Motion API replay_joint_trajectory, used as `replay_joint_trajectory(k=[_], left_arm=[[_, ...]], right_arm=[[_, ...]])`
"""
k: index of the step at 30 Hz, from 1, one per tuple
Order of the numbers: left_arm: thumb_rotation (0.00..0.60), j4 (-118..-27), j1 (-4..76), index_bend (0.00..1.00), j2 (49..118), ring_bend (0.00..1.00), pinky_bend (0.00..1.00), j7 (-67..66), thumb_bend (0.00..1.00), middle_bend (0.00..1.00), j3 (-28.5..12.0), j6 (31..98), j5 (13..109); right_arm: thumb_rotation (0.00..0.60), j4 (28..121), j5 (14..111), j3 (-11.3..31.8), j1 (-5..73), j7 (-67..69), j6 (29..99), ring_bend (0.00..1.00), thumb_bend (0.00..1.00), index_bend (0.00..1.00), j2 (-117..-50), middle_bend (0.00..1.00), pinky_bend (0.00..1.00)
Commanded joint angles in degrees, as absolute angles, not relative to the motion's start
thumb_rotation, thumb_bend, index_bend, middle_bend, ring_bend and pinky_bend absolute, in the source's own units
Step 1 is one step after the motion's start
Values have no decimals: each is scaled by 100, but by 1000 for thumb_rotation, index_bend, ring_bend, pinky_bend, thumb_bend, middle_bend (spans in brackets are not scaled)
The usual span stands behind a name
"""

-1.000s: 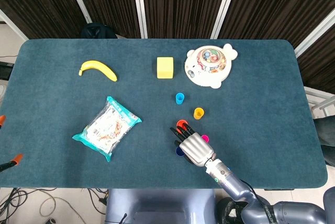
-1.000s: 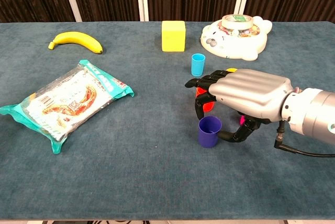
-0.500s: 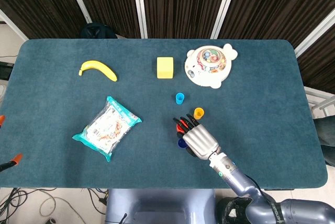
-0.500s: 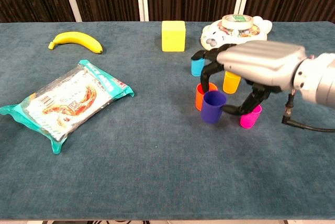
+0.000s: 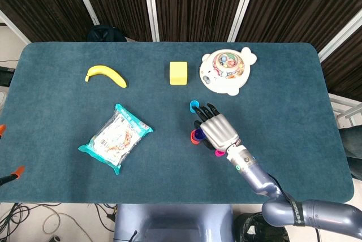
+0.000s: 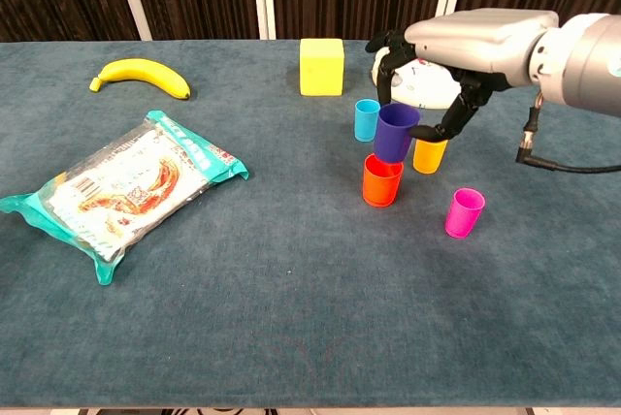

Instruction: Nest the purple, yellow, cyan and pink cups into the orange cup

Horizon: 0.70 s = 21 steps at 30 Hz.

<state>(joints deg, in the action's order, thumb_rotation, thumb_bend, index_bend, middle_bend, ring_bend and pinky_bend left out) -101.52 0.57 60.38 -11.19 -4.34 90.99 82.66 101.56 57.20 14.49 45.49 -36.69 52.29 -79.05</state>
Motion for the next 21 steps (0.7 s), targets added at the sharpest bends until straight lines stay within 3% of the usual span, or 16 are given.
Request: replay_joint_trajectory(k=[1,21], left_arm=[[600,-10157,56,47,6035,0,63,-1115,0,12,-439,9101,8258],[600,-10147,58,47,6042,0,63,-1122,0,12,-442,9097,8250]], right_arm=[[600,9926,5442,1517,4735,-3784,5224,58,463,443,-8016,0,52],[600,9681,5386,1223,4903,-3756,5477,58,463,443,-8227,0,52]])
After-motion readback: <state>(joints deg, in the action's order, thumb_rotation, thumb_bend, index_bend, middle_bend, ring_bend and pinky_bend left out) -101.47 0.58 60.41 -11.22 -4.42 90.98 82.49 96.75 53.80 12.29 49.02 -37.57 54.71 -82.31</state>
